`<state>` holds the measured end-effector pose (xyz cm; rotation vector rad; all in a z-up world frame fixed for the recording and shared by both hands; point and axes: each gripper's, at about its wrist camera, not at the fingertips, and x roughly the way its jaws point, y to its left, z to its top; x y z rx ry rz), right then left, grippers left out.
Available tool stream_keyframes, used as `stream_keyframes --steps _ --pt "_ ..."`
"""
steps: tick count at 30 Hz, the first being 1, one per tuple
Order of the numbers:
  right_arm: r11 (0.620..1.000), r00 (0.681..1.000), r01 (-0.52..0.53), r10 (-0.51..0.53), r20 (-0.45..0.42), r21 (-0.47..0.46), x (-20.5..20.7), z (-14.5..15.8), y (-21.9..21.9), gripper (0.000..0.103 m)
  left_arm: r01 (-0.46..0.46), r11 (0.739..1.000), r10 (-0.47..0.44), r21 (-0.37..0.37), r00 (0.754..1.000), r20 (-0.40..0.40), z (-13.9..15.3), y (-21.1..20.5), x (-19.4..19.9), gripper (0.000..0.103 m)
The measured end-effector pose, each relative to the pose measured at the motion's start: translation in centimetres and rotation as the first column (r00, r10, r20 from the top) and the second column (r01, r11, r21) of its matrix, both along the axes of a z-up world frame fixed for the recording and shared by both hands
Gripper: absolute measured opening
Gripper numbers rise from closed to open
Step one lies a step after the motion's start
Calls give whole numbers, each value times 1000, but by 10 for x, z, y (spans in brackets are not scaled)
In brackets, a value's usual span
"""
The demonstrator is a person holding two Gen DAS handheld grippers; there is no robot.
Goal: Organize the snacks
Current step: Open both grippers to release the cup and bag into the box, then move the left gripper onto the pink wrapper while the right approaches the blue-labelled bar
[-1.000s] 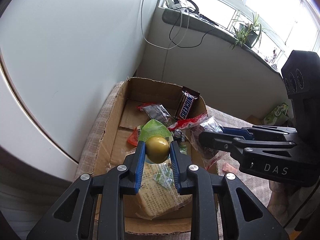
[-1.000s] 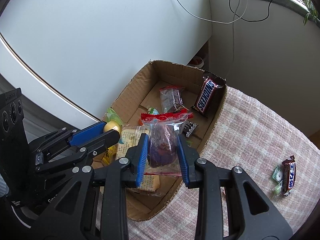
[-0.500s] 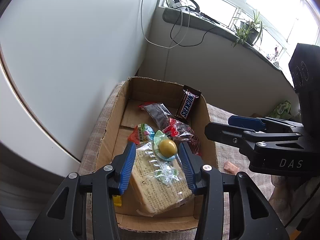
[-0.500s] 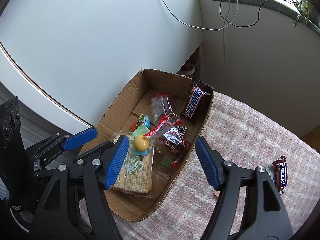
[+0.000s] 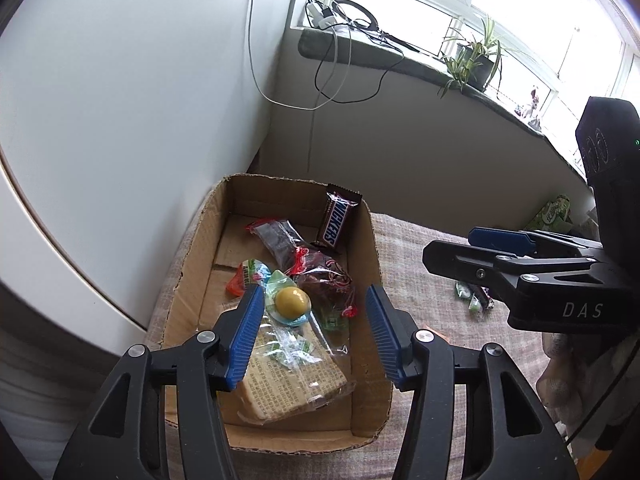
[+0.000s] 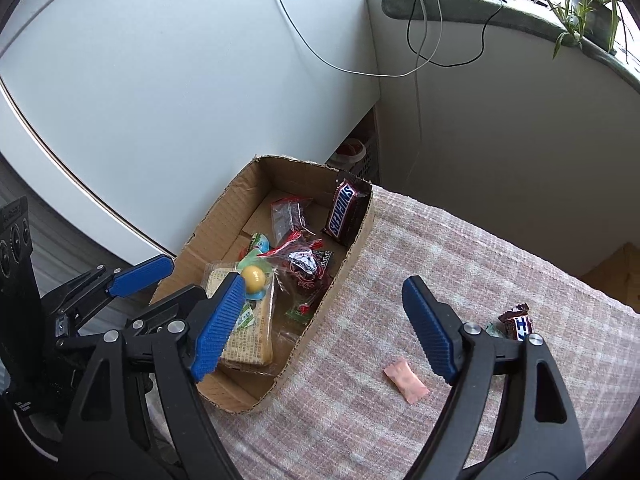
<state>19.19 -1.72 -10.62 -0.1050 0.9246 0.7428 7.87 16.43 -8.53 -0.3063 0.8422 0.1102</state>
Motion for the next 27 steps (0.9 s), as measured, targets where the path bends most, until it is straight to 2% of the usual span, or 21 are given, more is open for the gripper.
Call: stream_keyframes --steps 15,20,27 --pt "983 984 177 -177 -1 43 16 11 -126 83 84 995 -83 -52 996 12 4 -55 7 52" --pt "976 977 214 -213 -21 44 22 2 -161 83 135 987 -136 -87 991 -2 -1 -85 14 52" --pt "979 977 203 -201 -71 19 34 -27 -186 83 158 974 -165 -163 986 -31 -21 -123 18 52"
